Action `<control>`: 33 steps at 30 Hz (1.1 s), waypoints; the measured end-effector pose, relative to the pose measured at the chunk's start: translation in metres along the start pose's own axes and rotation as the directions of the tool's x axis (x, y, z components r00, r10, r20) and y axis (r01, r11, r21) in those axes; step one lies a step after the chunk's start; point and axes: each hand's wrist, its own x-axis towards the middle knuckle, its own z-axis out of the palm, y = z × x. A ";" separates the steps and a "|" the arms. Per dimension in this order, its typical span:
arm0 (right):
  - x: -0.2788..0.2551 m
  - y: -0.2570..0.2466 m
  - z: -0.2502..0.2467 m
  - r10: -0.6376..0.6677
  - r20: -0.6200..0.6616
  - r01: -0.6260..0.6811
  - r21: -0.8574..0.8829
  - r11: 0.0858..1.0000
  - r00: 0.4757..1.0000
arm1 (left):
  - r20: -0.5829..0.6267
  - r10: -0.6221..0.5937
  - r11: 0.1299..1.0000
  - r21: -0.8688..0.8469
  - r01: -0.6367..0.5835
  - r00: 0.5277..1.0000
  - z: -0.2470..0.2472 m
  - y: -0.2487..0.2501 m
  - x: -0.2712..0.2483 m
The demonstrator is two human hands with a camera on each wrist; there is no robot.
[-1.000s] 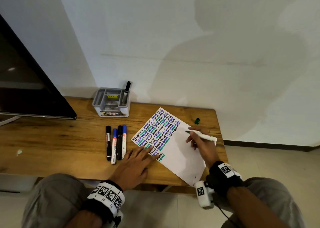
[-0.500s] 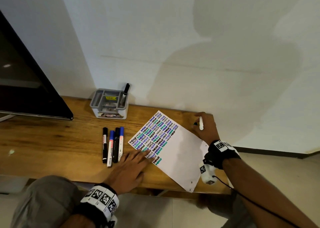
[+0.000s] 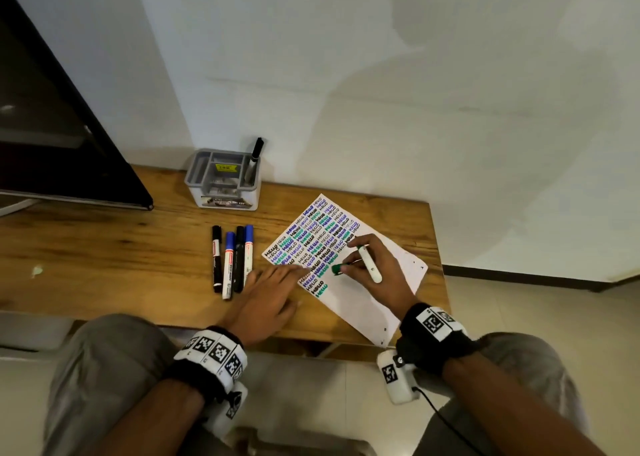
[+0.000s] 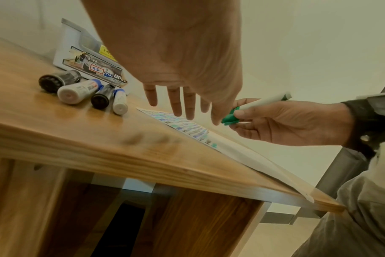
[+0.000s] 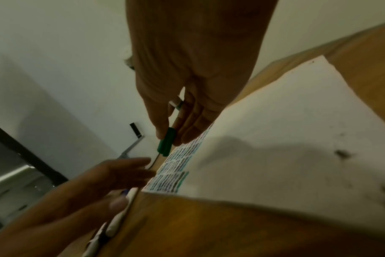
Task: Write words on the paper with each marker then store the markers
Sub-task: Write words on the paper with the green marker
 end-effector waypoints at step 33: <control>-0.023 -0.032 0.045 0.182 0.039 -0.184 0.368 0.912 0.982 | -0.183 -0.268 0.804 -0.583 0.115 0.946 -0.020 0.001 -0.005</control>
